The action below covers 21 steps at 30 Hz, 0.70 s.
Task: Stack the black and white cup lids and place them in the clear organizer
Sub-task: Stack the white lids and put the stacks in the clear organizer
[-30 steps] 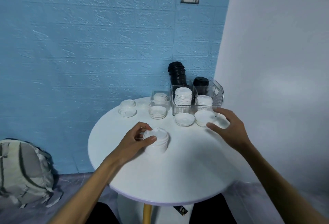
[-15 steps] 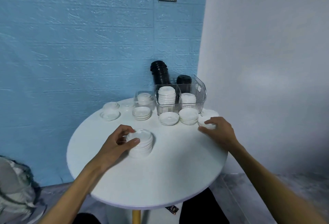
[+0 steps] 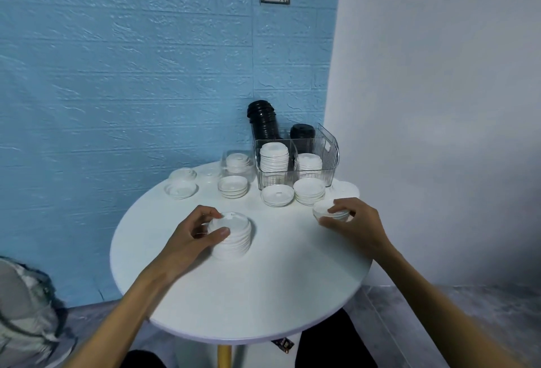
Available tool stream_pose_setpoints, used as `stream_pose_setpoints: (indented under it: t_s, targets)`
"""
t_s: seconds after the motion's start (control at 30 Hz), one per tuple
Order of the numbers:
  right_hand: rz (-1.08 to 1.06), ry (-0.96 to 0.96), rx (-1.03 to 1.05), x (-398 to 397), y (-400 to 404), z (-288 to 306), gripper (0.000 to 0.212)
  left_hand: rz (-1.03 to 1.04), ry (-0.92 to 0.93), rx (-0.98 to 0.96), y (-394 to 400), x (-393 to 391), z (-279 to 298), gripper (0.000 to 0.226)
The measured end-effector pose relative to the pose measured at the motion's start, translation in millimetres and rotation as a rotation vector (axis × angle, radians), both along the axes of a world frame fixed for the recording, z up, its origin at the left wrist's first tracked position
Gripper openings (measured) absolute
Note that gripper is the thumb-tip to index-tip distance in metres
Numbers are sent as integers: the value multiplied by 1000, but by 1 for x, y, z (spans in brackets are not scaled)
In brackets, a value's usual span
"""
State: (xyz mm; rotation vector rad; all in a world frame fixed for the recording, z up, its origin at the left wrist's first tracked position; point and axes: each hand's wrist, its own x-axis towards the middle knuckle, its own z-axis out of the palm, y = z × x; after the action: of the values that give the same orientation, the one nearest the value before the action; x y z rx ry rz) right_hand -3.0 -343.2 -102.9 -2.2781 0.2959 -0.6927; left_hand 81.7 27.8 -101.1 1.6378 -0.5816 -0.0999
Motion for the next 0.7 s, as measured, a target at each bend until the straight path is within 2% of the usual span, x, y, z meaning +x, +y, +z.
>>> stream_pose_setpoints:
  t_s: [0.23,0.43,0.5,0.6,0.7]
  targets:
    - [138,-70,25,6,29,6,36,-15,18,-11,-1,-4,3,44]
    - [179,-12,58,15,52,1,42,-6,-9,-8,0,-3,4,55]
    - [195,22,26,16,59,3,55,-13,-5,-8,0,-3,3,51]
    - [227,72,-31,16,68,4,89,-12,7,-11,0,-4,2,41]
    - [234,105,-30,22,70,1,100,-8,8,-10,0,-3,2,39]
